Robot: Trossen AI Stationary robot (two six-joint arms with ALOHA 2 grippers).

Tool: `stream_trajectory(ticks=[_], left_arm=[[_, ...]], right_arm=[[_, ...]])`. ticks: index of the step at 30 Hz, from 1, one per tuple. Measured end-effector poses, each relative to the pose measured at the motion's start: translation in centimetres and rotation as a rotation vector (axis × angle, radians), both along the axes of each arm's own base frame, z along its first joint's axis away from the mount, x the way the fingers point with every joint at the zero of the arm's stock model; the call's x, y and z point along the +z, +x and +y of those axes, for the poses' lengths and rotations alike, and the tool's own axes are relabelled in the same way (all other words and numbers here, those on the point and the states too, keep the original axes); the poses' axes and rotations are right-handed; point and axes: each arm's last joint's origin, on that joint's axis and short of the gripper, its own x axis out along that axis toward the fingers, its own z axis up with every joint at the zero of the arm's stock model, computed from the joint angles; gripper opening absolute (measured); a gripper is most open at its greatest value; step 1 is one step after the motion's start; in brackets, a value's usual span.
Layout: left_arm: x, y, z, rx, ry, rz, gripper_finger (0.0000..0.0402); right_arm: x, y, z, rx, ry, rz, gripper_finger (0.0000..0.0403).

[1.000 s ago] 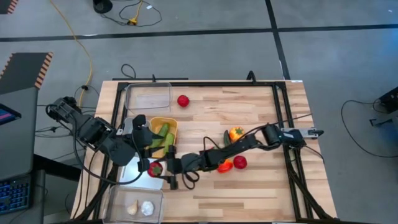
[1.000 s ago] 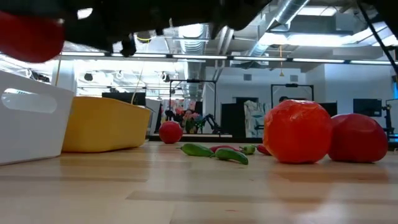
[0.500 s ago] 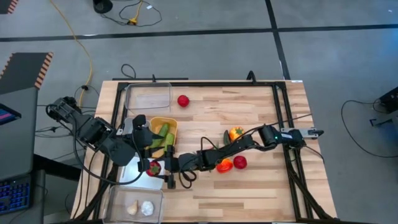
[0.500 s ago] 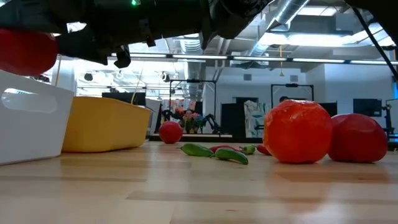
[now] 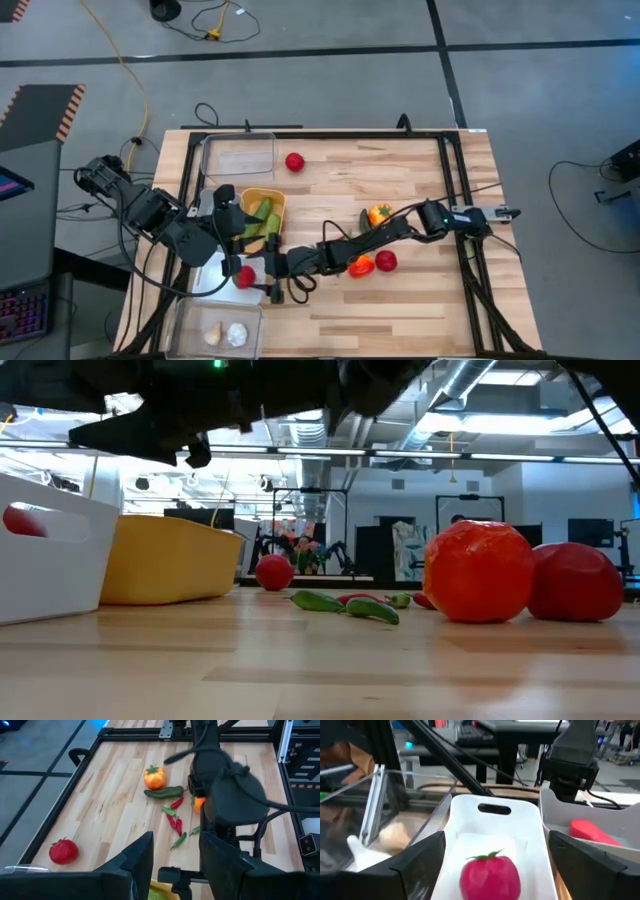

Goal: Sort produce into baskets
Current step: Put the center tomato into the white bin

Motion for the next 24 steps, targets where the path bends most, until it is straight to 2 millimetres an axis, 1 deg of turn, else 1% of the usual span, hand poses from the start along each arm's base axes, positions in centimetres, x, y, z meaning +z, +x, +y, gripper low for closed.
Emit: stream_trajectory(ticks=[3,6,9,11,14,17,19,22,24], left_arm=[[0.0,0.1,-0.1,0.002,-0.014,-0.009,0.0147],[-0.1,0.5,-0.3,-0.006,-0.016,-0.007,0.0148],[0.0,0.7,-0.5,-0.027,-0.056,-0.021,0.0157],[0.0,1.3,-0.6,-0.025,-0.074,-0.033,0.0168],[-0.2,1.6,-0.6,-0.035,-0.072,-0.026,0.0193],[-0.2,2.3,-0.5,-0.045,-0.067,-0.037,0.0218],[-0.5,2.7,-0.6,-0.054,-0.064,-0.019,0.0233],[-1.2,3.9,-0.7,-0.046,-0.049,-0.004,0.0250],[-1.8,4.9,-1.1,-0.070,-0.025,0.014,0.0256]], right_arm=[[2.1,-0.8,-0.1,0.013,-0.080,0.060,0.0374],[4.8,-2.3,-0.1,0.031,-0.138,0.135,0.0375],[7.6,-4.2,0.0,0.049,-0.166,0.215,0.0375],[9.7,-5.9,0.1,0.049,-0.185,0.257,0.0375],[12.5,-8.4,0.1,-0.007,-0.236,0.312,0.0375],[14.3,-11.1,0.1,-0.103,-0.305,0.384,0.0375],[15.2,-12.7,0.1,-0.154,-0.335,0.427,0.0375],[16.7,-15.2,-0.1,-0.195,-0.346,0.481,0.0375],[17.6,-17.0,-0.3,-0.221,-0.350,0.523,0.0375]])
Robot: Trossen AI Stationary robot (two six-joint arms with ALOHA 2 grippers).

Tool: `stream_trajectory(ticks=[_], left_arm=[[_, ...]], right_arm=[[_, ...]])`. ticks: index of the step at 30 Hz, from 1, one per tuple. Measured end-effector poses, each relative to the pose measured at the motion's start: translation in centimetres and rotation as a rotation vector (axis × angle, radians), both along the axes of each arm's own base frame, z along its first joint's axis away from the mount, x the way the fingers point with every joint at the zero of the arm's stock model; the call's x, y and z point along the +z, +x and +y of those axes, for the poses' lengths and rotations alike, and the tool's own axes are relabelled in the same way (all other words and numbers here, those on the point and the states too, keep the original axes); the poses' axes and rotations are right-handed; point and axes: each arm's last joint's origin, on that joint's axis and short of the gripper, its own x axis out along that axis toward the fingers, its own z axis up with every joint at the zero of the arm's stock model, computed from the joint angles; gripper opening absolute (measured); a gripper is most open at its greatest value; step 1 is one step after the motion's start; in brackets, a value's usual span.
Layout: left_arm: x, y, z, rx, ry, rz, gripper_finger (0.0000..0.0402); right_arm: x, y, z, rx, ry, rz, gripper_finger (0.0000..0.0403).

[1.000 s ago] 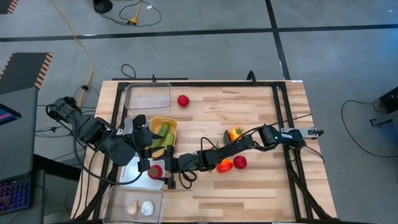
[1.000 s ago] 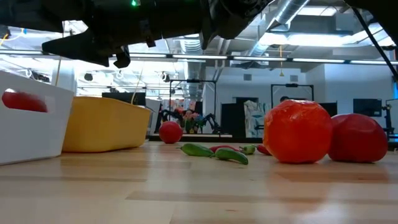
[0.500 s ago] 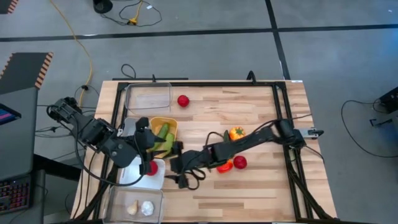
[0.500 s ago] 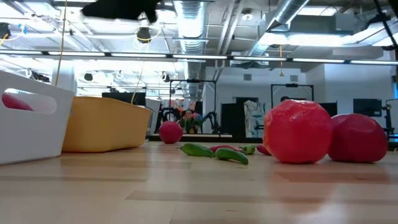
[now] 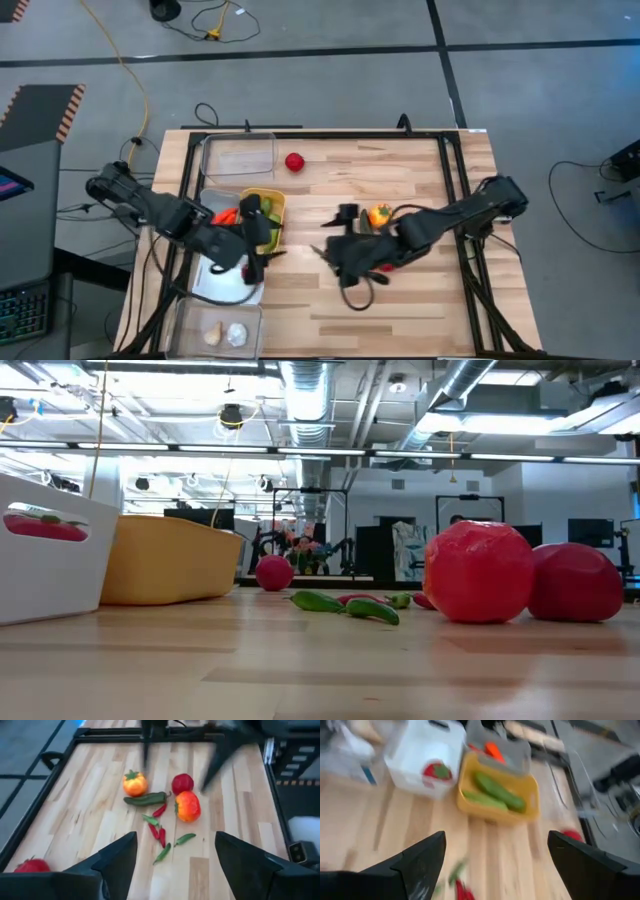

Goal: Sort produce into baskets
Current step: Put the center tomato into the white bin

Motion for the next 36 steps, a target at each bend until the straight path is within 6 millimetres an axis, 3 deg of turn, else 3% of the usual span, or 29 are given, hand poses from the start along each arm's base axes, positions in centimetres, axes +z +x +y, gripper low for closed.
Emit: stream_trajectory(ticks=[8,17,26,36], left_arm=[[-3.9,5.6,-1.9,-0.061,0.153,0.028,0.0261],[-8.0,10.5,-2.4,-0.006,0.196,0.013,0.0261],[-8.1,12.0,-1.4,0.010,0.063,-0.046,0.0261],[-7.8,12.7,-0.2,0.084,0.013,-0.099,0.0261]], right_arm=[[2.7,-6.3,-1.6,-0.192,-0.012,0.069,0.0375],[4.8,-10.8,-2.4,-0.279,0.036,0.039,0.0375],[5.9,-12.9,-2.4,-0.268,0.057,0.008,0.0375],[5.7,-12.7,-2.2,-0.264,0.055,0.012,0.0375]])
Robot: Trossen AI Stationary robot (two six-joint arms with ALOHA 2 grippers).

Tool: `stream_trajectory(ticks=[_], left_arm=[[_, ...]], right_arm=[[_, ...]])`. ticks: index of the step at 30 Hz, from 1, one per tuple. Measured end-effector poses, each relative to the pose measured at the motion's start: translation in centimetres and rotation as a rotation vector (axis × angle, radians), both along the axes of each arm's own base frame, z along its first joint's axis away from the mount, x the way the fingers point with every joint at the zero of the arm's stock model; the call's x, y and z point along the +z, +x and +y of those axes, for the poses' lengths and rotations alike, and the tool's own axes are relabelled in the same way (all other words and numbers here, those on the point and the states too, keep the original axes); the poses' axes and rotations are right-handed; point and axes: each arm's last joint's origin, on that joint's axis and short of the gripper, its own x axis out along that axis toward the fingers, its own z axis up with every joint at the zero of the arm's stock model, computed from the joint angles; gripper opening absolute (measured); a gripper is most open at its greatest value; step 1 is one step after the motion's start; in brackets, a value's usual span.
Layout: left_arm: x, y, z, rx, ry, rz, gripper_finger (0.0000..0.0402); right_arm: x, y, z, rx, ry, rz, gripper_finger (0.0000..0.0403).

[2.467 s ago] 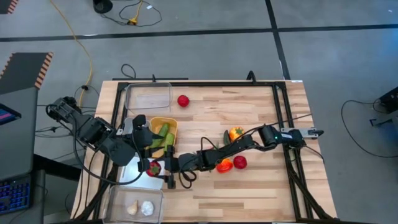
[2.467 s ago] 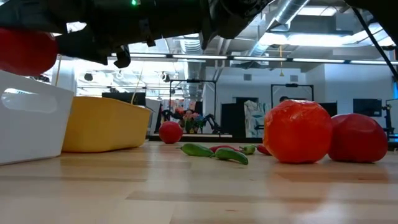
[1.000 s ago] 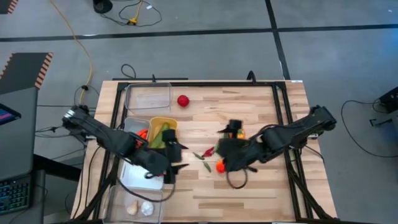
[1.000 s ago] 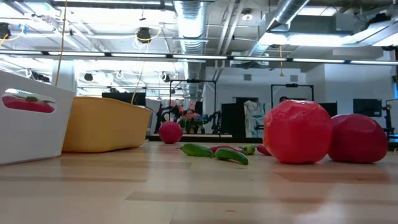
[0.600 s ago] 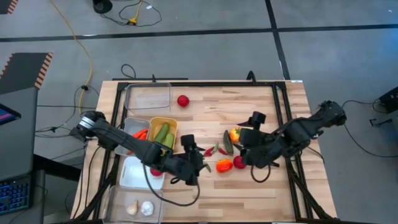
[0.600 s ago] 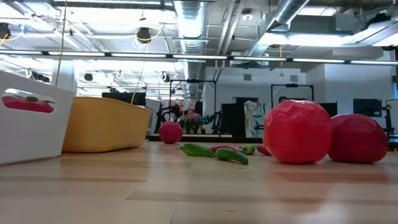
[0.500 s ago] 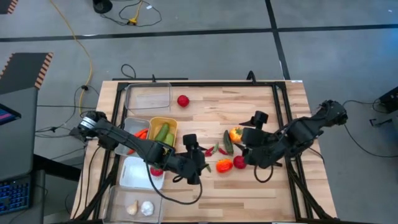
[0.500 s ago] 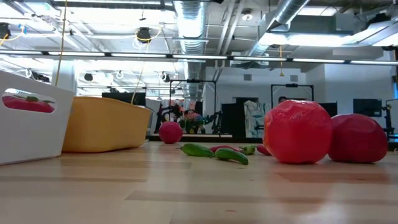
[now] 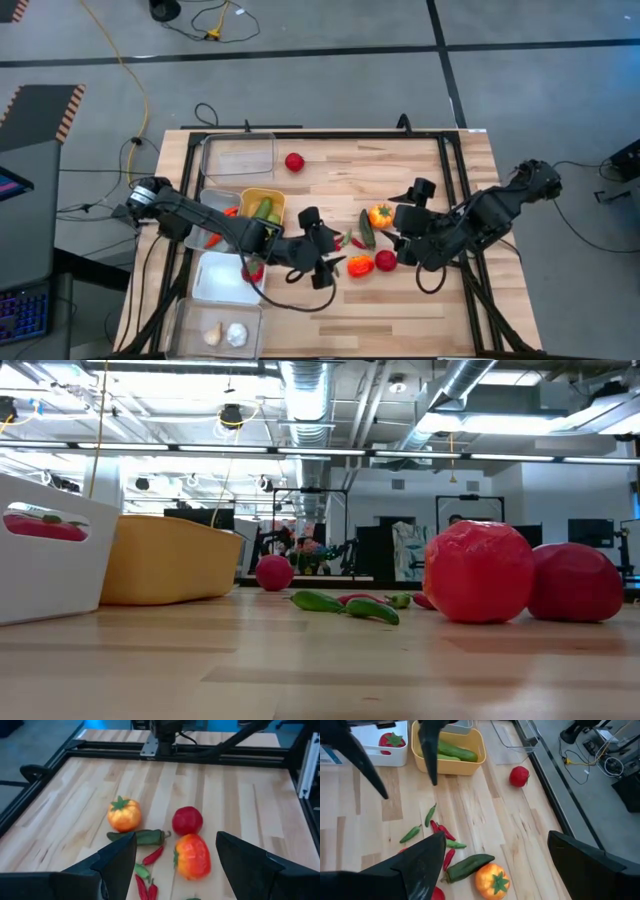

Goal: Sort produce into baskets
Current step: Put the center tomato into the white bin

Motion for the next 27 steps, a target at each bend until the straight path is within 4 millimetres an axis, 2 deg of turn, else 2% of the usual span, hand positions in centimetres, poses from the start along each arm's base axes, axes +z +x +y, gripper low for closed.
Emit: stream_trajectory(ticks=[6,12,19,22,27], left_arm=[[-0.1,0.2,0.5,-0.061,-0.025,0.022,0.0267],[-0.7,0.7,0.3,-0.111,-0.050,0.040,0.0312],[-4.8,3.0,-0.5,-0.125,0.002,0.102,0.0389],[-6.8,3.9,-0.8,-0.133,0.009,0.137,0.0396],[-9.2,5.0,-1.3,-0.211,0.031,0.164,0.0390]], right_arm=[[-0.2,0.1,-0.2,-0.008,-0.010,0.015,0.0375],[-0.1,-0.4,-0.5,-0.009,-0.025,0.040,0.0375],[-0.3,-1.8,-0.8,-0.046,-0.026,0.006,0.0375],[-1.5,-2.3,-0.9,-0.066,-0.014,0.006,0.0375],[-4.5,-2.9,-1.3,-0.123,-0.006,0.033,0.0375]])
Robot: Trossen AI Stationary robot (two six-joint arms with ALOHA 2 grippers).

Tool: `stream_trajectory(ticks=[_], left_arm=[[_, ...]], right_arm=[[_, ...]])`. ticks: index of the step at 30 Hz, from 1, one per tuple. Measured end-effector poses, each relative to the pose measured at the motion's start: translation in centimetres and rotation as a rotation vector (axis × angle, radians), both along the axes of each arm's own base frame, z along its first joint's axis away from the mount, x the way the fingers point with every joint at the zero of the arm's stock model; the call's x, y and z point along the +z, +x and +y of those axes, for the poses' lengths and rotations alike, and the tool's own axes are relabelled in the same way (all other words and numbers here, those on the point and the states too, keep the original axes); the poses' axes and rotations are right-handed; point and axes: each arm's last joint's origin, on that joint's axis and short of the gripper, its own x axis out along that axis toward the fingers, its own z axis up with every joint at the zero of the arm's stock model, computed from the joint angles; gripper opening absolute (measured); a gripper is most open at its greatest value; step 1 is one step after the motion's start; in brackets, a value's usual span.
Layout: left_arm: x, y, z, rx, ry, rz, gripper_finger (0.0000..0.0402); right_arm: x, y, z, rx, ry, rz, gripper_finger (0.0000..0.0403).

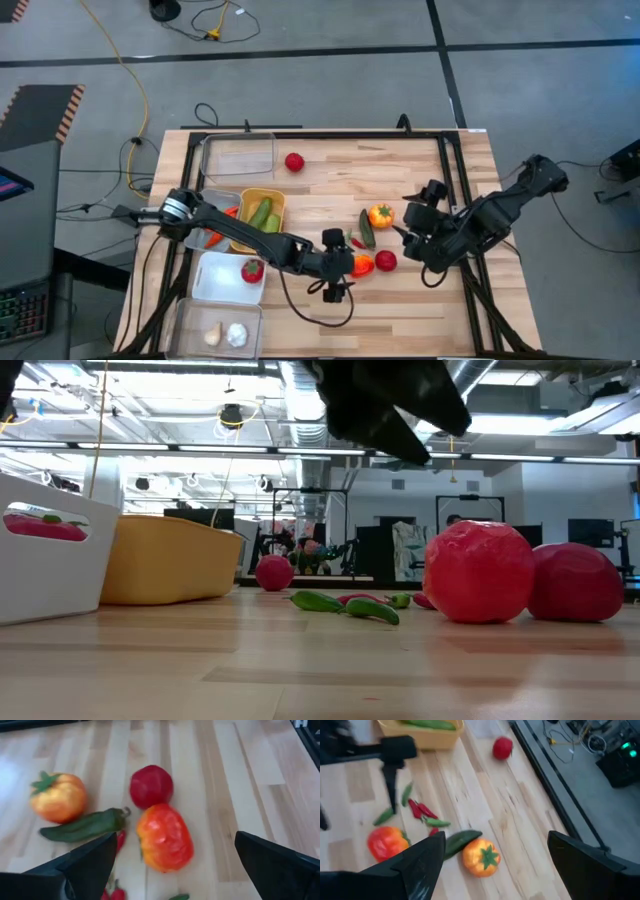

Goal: Sort produce into baskets
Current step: Put the center tomato into the white bin

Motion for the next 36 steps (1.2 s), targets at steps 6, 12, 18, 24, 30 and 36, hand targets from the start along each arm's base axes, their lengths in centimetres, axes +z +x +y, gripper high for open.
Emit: stream_trajectory(ticks=[6,12,18,24,30,36], left_arm=[[-2.2,1.0,-0.4,0.002,0.008,-0.006,0.0390],[-3.7,2.2,-0.1,0.068,-0.036,-0.053,0.0390],[-6.0,2.9,0.0,0.098,-0.005,-0.054,0.0390],[-7.5,3.6,0.4,0.127,-0.024,-0.063,0.0389],[-8.6,3.6,0.9,0.166,-0.009,-0.026,0.0367],[-8.6,3.6,1.0,0.156,-0.021,-0.027,0.0290]], right_arm=[[-3.8,-0.7,-0.5,-0.016,0.026,-0.027,0.0375],[-6.7,-1.5,-1.1,-0.017,0.067,-0.080,0.0375],[-9.1,-1.9,-1.3,-0.012,0.114,-0.124,0.0375],[-10.7,-1.9,-1.2,-0.006,0.125,-0.123,0.0375],[-11.8,-1.8,-1.2,-0.007,0.132,-0.136,0.0375],[-11.6,-1.5,-1.0,-0.006,0.157,-0.172,0.0375]])
